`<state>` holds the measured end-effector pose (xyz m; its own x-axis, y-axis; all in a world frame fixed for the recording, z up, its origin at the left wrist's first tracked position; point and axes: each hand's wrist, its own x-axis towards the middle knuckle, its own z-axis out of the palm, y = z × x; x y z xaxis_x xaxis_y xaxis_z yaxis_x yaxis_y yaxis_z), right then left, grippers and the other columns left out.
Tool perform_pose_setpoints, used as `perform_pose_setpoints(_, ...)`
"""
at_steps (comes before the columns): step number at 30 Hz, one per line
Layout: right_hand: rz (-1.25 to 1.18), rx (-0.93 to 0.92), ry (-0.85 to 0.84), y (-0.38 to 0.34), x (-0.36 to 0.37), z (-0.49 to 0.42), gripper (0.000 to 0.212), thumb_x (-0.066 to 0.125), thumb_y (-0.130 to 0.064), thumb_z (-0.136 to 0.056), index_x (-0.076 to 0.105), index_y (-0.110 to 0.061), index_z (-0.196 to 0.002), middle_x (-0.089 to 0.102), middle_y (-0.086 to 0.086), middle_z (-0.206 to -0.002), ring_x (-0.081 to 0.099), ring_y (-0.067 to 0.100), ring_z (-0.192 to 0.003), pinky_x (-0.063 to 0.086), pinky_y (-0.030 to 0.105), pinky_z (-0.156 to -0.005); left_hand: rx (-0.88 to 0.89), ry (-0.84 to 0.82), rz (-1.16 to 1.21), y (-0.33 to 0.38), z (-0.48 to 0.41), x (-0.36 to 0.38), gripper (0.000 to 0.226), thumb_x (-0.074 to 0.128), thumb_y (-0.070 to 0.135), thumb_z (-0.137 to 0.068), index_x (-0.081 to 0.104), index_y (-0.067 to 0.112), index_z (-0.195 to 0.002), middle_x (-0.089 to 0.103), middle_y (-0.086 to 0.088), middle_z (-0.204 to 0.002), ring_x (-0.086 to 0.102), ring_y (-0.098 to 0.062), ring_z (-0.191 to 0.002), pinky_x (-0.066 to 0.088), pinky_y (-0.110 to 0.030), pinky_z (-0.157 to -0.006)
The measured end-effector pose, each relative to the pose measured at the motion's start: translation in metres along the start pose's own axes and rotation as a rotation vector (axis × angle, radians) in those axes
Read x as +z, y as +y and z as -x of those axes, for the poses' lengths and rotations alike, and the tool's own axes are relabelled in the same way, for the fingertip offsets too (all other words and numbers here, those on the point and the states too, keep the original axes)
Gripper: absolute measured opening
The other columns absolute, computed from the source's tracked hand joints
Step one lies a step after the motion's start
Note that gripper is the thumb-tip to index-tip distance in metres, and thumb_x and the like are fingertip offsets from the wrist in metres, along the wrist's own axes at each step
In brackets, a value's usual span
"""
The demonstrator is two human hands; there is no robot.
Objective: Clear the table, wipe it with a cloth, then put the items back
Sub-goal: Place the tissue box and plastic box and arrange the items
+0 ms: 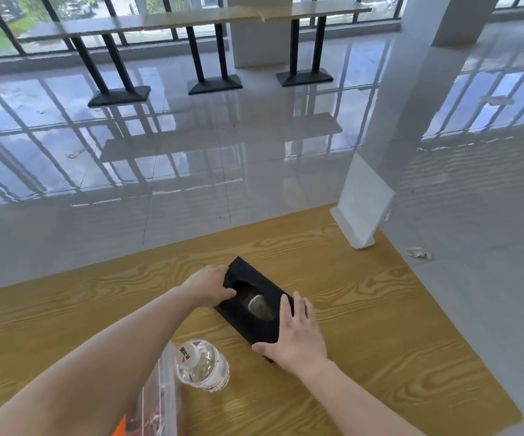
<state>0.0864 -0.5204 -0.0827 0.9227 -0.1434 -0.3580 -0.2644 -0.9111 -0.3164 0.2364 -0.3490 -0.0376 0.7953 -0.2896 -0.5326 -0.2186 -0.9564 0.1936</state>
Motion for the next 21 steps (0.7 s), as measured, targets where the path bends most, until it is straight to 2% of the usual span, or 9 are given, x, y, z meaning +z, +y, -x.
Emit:
perform_pose_setpoints(6,0.037,-0.047,0.039,0.007,-0.006,-0.004,0.120,0.063,-0.072,-0.076,0.002,-0.010,-0.158,0.006,0.012,-0.163,0.002,0.030,-0.151,0.011,0.039,-0.124,0.081,-0.008,-0.001,-0.004,-0.009,0.012,0.091,0.072,0.047,-0.085,0.022,0.022,-0.157,0.045,-0.008,-0.144,0.050,-0.027,-0.126,0.047,-0.036,-0.100)
perform_pose_setpoints(10,0.007,-0.044,0.035,0.035,-0.015,-0.012,0.117,0.065,-0.066,-0.075,0.002,-0.012,-0.158,0.002,0.008,-0.163,-0.002,0.029,-0.151,0.014,0.038,-0.124,0.182,-0.065,-0.049,0.007,-0.011,0.015,0.100,0.077,0.042,-0.081,0.017,0.024,-0.158,0.041,-0.004,-0.138,0.050,-0.024,-0.122,0.049,-0.033,-0.095)
perform_pose_setpoints(15,-0.046,-0.058,0.006,0.078,-0.038,-0.026,0.116,0.068,-0.054,-0.074,0.001,-0.014,-0.159,-0.005,0.004,-0.165,-0.013,0.025,-0.152,0.008,0.036,-0.124,0.272,-0.070,-0.138,0.038,-0.022,0.017,0.093,0.078,0.033,-0.083,0.020,0.028,-0.155,0.041,-0.001,-0.124,0.052,-0.022,-0.107,0.053,-0.034,-0.088)
perform_pose_setpoints(21,-0.099,-0.138,-0.005,0.107,-0.047,-0.038,0.116,0.070,-0.054,-0.074,0.001,-0.017,-0.159,-0.010,-0.004,-0.165,-0.021,0.019,-0.151,0.009,0.036,-0.124,0.233,-0.026,-0.098,0.052,-0.029,0.020,0.079,0.079,0.029,-0.081,0.032,0.033,-0.145,0.044,0.004,-0.114,0.053,-0.019,-0.102,0.054,-0.036,-0.087)
